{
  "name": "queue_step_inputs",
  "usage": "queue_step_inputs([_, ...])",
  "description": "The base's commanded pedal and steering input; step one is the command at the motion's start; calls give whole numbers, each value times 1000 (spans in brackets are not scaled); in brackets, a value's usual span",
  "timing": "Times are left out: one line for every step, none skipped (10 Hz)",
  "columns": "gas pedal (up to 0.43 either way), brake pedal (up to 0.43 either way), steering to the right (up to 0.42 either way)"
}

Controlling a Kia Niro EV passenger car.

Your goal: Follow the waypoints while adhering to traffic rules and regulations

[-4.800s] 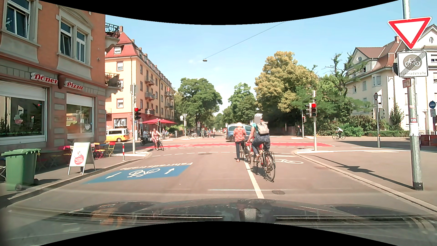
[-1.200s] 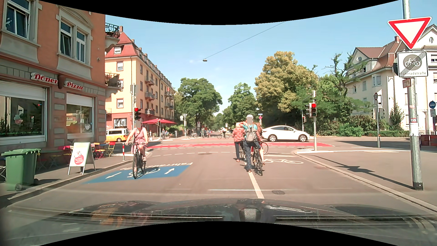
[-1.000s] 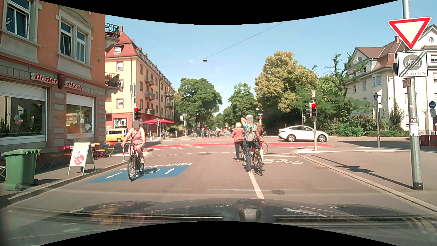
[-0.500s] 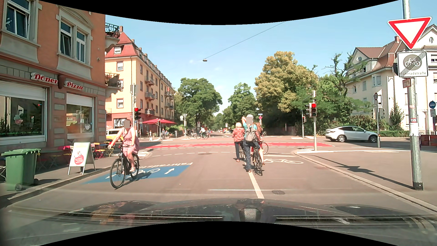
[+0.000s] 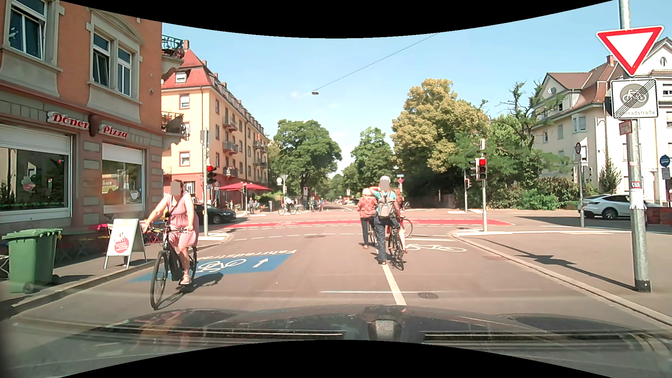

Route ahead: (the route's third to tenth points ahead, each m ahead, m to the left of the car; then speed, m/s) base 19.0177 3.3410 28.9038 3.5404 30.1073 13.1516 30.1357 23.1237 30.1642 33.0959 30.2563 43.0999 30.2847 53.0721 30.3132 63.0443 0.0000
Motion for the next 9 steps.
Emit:
queue_step_inputs([0,287,11])
queue_step_inputs([0,287,11])
queue_step_inputs([0,287,11])
queue_step_inputs([0,287,11])
queue_step_inputs([0,287,11])
queue_step_inputs([0,287,11])
queue_step_inputs([0,287,11])
queue_step_inputs([0,287,11])
queue_step_inputs([0,287,11])
